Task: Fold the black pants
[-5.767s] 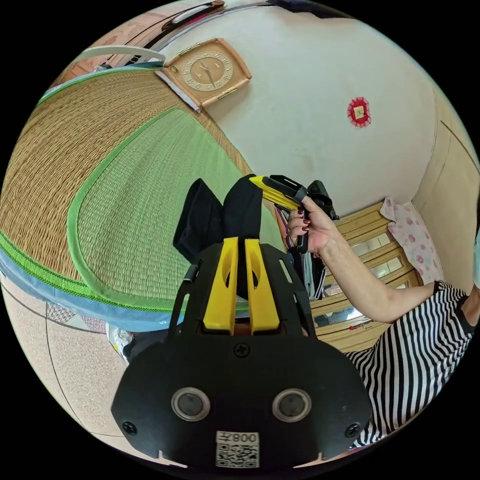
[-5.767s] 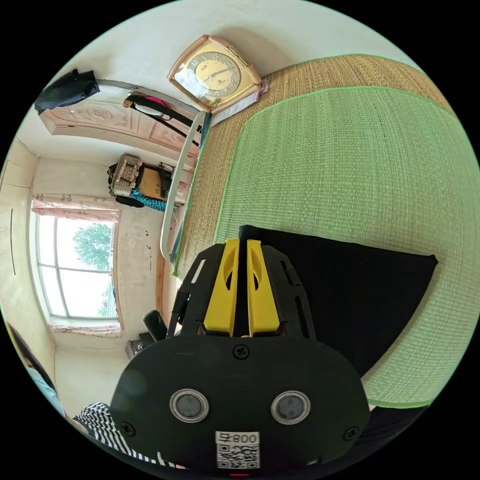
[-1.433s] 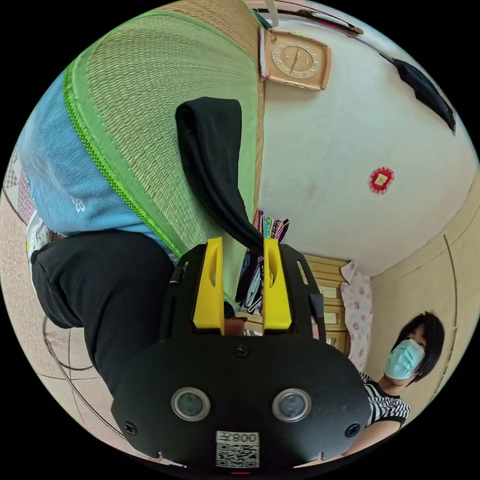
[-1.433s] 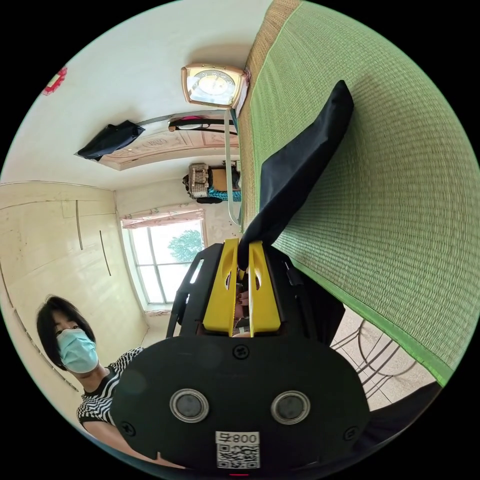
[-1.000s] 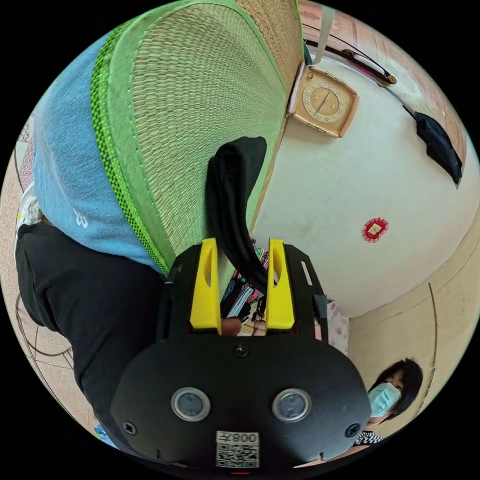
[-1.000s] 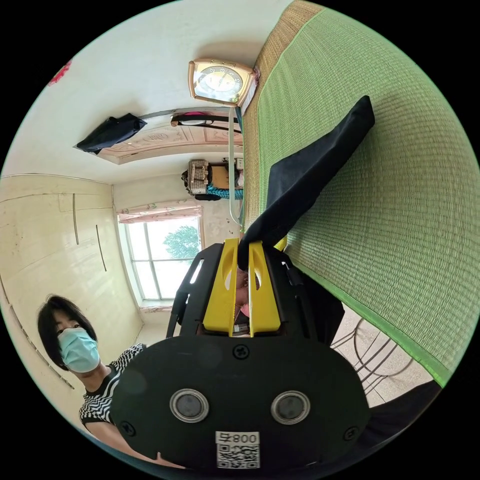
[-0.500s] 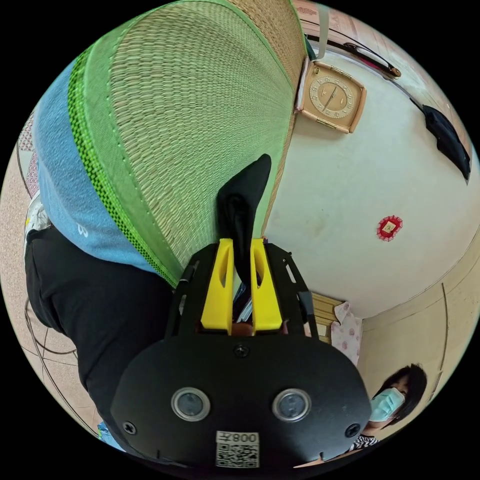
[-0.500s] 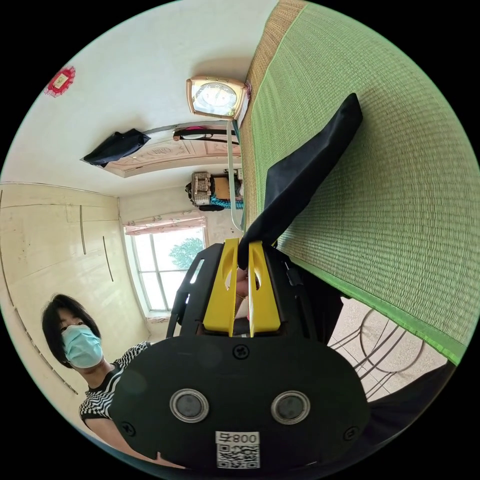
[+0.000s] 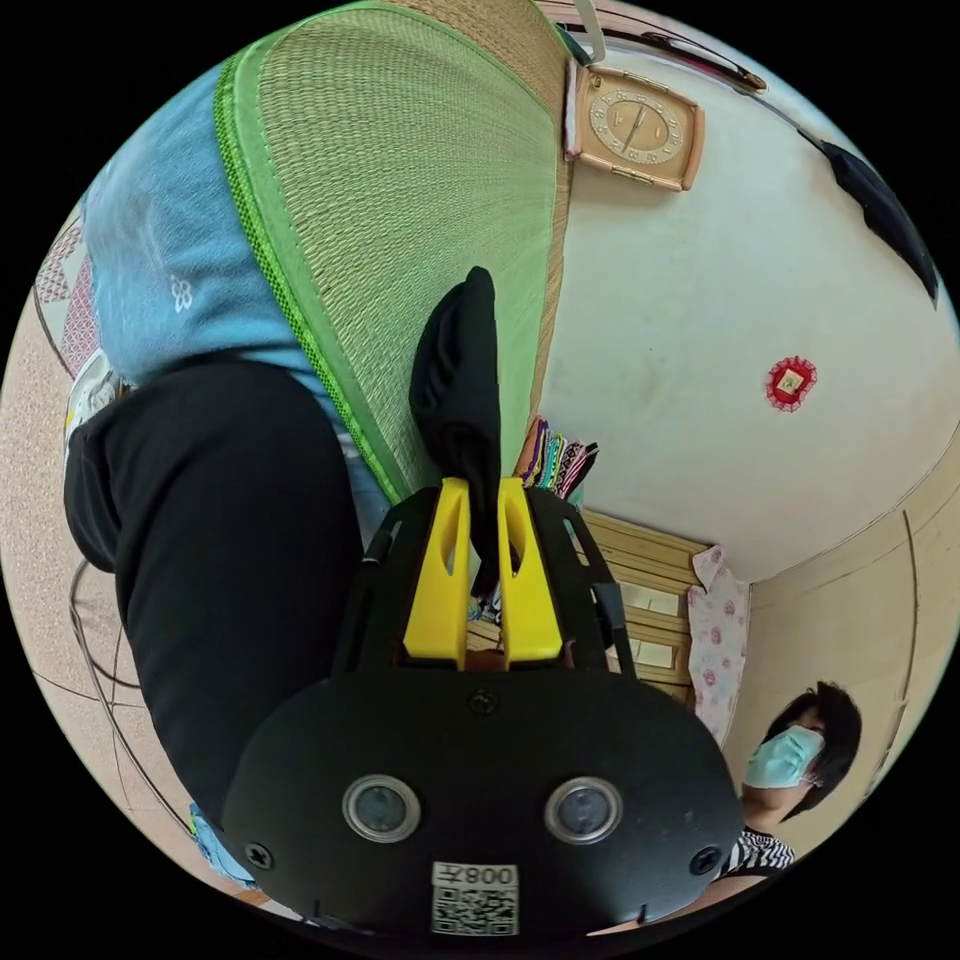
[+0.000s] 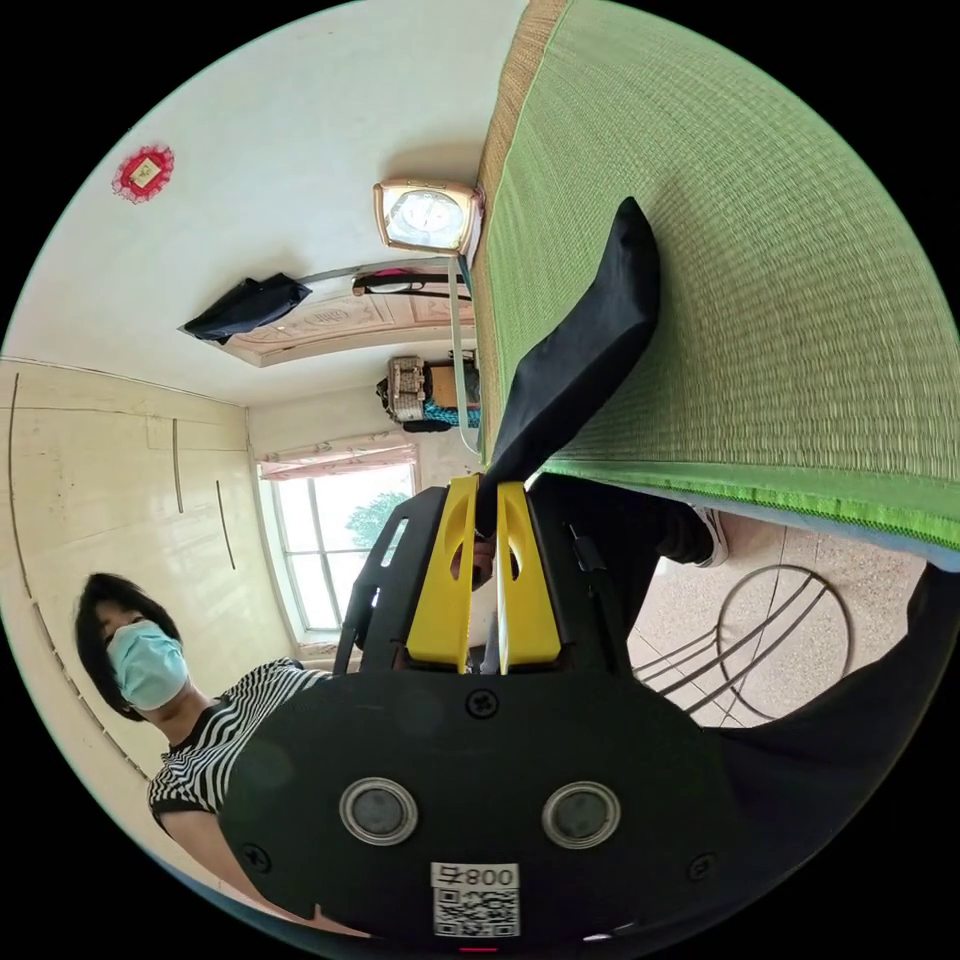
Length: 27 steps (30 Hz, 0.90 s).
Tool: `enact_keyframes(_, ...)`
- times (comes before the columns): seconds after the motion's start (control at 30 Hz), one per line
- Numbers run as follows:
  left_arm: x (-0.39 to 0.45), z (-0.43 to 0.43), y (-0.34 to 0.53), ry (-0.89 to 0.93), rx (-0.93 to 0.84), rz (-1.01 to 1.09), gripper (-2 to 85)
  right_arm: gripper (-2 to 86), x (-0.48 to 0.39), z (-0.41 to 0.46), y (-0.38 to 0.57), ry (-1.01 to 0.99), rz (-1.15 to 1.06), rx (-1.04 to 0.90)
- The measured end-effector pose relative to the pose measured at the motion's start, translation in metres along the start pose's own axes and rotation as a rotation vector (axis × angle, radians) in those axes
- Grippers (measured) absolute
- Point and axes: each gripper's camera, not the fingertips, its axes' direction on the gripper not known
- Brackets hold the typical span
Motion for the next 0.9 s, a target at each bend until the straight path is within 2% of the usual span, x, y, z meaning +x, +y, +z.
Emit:
enact_keyframes(0.2, 0.001, 0.071, 0.008, -0.016, -0.021, 0.057, 4.9, 1.8, -0.057, -0.017, 0.033, -0.055, -0.038, 0.055)
enact_keyframes(0.4, 0.036, 0.186, -0.004, -0.064, -0.116, 0.185, 4.7, 1.9, -0.131, -0.064, 0.049, -0.112, -0.119, 0.162)
enact_keyframes(0.6, 0.085, 0.374, -0.014, -0.099, -0.292, 0.328, 4.3, 2.1, -0.223, -0.169, 0.056, -0.142, -0.224, 0.36)
enact_keyframes(0.77, 0.165, 0.597, 0.008, -0.006, -0.518, 0.539, 4.3, 2.0, -0.344, -0.307, 0.086, -0.056, -0.405, 0.596)
enact_keyframes(0.9, 0.217, 0.742, 0.055, 0.109, -0.664, 0.685, 4.3, 2.0, -0.427, -0.392, 0.13, 0.057, -0.535, 0.776)
